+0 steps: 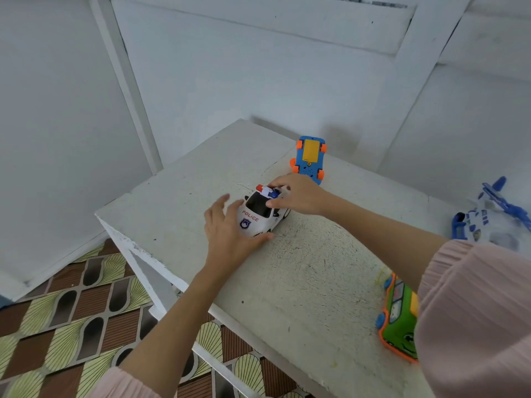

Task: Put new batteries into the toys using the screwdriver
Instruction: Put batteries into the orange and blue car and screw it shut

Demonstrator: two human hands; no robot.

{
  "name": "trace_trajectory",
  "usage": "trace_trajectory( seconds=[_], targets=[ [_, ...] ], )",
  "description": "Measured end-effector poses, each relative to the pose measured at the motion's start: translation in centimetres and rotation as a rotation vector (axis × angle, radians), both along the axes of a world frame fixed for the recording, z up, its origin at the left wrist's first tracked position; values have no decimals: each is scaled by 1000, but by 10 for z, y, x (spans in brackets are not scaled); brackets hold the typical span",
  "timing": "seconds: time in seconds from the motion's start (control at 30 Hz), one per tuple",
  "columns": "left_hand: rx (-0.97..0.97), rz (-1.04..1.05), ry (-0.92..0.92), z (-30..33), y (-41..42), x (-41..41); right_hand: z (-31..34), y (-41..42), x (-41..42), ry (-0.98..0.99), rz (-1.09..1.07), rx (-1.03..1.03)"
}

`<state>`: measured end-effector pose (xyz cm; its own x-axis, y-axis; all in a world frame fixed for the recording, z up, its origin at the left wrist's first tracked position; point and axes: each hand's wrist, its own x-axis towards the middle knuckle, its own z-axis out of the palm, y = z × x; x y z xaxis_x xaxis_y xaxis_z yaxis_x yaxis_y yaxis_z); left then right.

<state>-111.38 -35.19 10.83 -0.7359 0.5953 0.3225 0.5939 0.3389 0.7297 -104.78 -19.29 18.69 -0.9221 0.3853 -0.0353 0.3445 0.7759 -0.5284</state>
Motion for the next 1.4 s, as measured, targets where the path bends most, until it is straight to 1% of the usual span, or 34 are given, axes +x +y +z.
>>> trace_trajectory(
  seconds=[0.07, 0.13, 0.27, 0.33, 0.4, 0.47, 0.57, 0.73, 0.83, 0.9, 0.97, 1.1, 1.2, 1.33, 1.37, 1.4],
  targets=[
    [81, 20, 3, 14, 5, -2, 11, 11, 1, 29, -18, -6],
    [159, -36, -19, 34, 17, -9, 24, 27, 4, 151, -131, -50],
    [184, -122, 50, 67, 56, -31, 32, 63, 11, 309, -381, 7],
    [167, -175, 30, 76, 81, -39, 28, 76, 15, 342, -478, -21],
    [82, -272, -8, 80, 108, -43, 24, 84, 19, 305, -506, -44],
    [-40, -363, -69, 80, 134, -46, 23, 89, 21, 249, -463, -51],
    [-184, -404, -236, 75, 155, -48, 20, 90, 18, 154, -405, -105],
    [-242, -517, -464, 72, 162, -57, 17, 88, 8, 3, -413, -354],
    [-265, -565, -546, 66, 162, -63, 11, 90, 8, 10, -413, -488],
    [-215, -582, -599, 61, 162, -63, 9, 91, 9, 62, -427, -561],
    [-150, -591, -645, 60, 165, -62, 9, 91, 11, 109, -441, -589],
    [-28, -619, -660, 73, 167, -56, 24, 94, 20, 211, -439, -552],
    [105, -648, -640, 97, 167, -44, 49, 96, 33, 315, -414, -450],
    [258, -723, -563, 143, 163, -17, 91, 94, 62, 472, -344, -187],
    [286, -741, -533, 153, 161, -8, 102, 93, 73, 512, -327, -155],
    [307, -759, -502, 163, 160, 3, 112, 91, 85, 544, -321, -166]
  ],
)
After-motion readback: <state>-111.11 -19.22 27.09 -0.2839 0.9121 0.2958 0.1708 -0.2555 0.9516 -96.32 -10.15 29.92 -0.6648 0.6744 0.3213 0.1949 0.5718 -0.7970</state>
